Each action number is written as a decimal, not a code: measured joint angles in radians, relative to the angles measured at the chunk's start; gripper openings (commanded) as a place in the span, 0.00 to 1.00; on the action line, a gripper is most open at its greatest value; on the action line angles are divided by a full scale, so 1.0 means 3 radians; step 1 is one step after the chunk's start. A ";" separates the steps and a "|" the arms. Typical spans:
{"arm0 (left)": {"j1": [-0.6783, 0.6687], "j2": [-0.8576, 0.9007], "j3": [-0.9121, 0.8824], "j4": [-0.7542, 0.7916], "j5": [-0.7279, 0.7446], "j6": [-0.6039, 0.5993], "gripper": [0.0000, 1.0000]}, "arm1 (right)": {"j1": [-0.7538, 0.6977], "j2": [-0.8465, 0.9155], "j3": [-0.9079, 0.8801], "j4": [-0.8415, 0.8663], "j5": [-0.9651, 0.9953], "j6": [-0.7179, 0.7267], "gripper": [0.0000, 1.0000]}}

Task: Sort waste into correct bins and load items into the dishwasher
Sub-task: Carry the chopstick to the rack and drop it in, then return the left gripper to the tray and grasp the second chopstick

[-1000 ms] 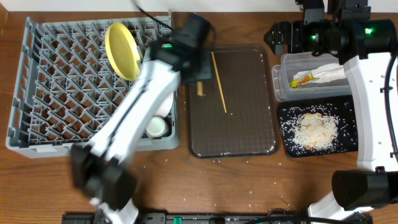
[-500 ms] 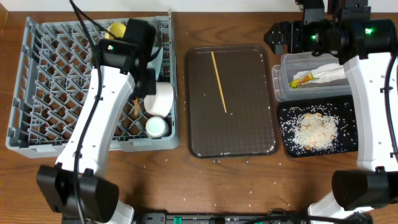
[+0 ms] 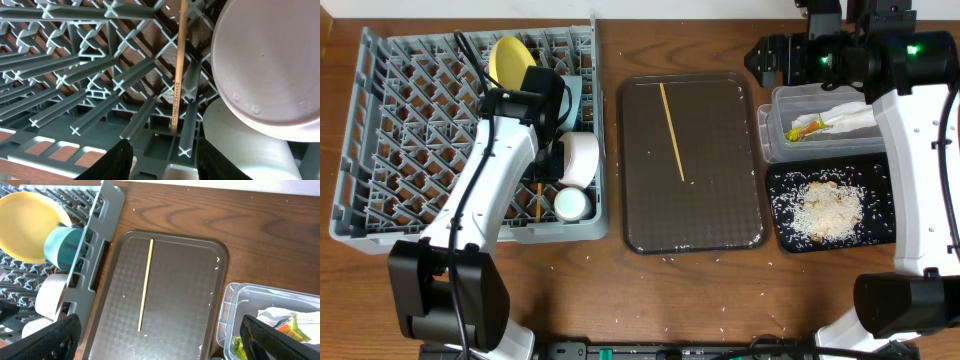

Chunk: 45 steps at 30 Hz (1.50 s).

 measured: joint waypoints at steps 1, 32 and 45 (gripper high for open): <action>0.0000 0.0000 0.0009 -0.0014 0.0004 0.0000 0.43 | -0.0001 0.0000 0.0000 0.0000 0.0000 0.0000 0.99; -0.1508 0.1311 0.0813 0.1609 0.0664 -0.1459 0.42 | 0.0000 0.0000 0.0000 -0.0001 0.0000 0.0000 0.99; -0.1551 0.1490 0.0813 0.1771 0.0441 -0.1652 0.37 | 0.0000 0.0000 0.0000 0.0000 0.0000 0.0000 0.99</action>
